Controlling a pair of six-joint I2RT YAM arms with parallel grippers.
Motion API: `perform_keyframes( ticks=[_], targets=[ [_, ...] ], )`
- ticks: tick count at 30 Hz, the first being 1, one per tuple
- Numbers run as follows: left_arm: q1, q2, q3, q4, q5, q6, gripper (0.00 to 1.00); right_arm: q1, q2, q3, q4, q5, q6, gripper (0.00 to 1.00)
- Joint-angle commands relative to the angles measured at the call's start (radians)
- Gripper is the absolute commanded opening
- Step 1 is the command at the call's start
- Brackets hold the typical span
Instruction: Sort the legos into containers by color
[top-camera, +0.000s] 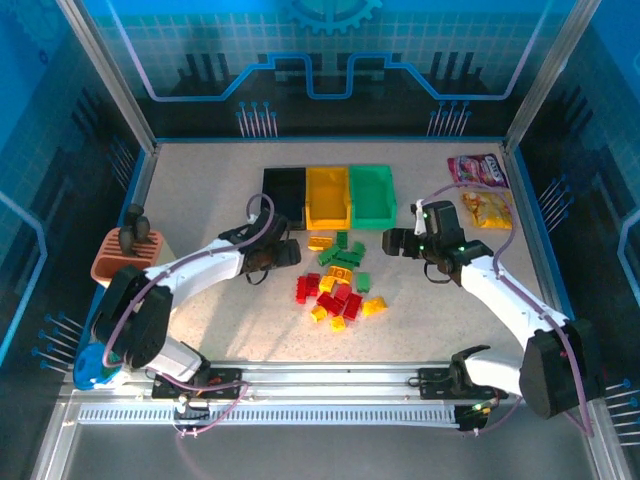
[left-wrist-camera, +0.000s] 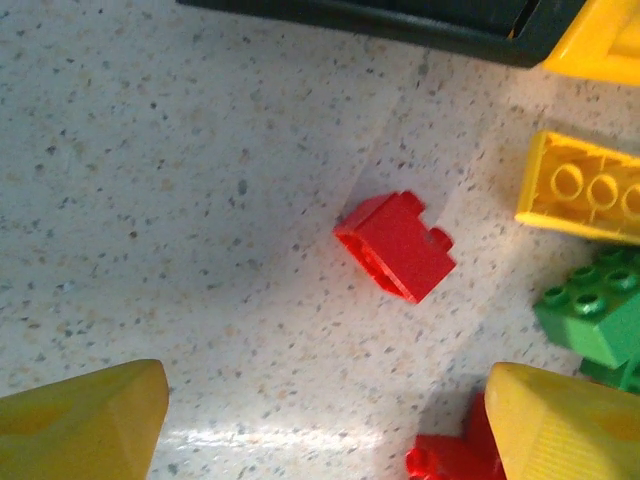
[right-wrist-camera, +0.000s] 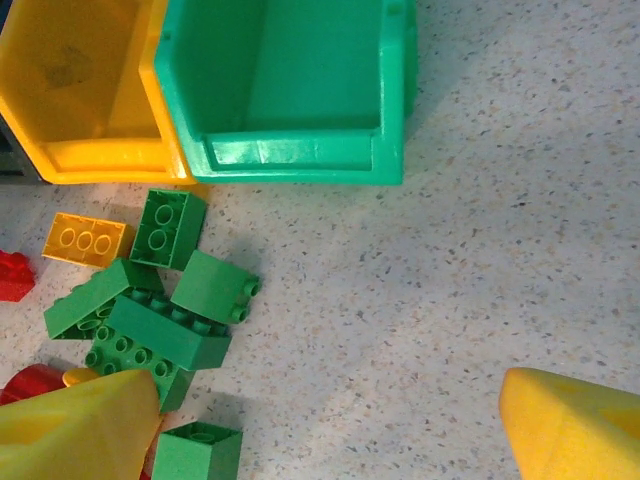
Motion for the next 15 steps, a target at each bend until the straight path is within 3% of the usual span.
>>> perform_keyframes(
  ticks=[1, 15],
  targets=[
    [-0.006, 0.063, 0.081, -0.044, 0.023, -0.052, 0.81, 0.019, 0.016, 0.031, 0.011, -0.022, 0.017, 0.89],
    [-0.007, 0.269, 0.248, -0.129, -0.035, -0.116, 0.68, 0.026, -0.014, -0.031, 0.068, -0.032, 0.022, 0.87]
  ],
)
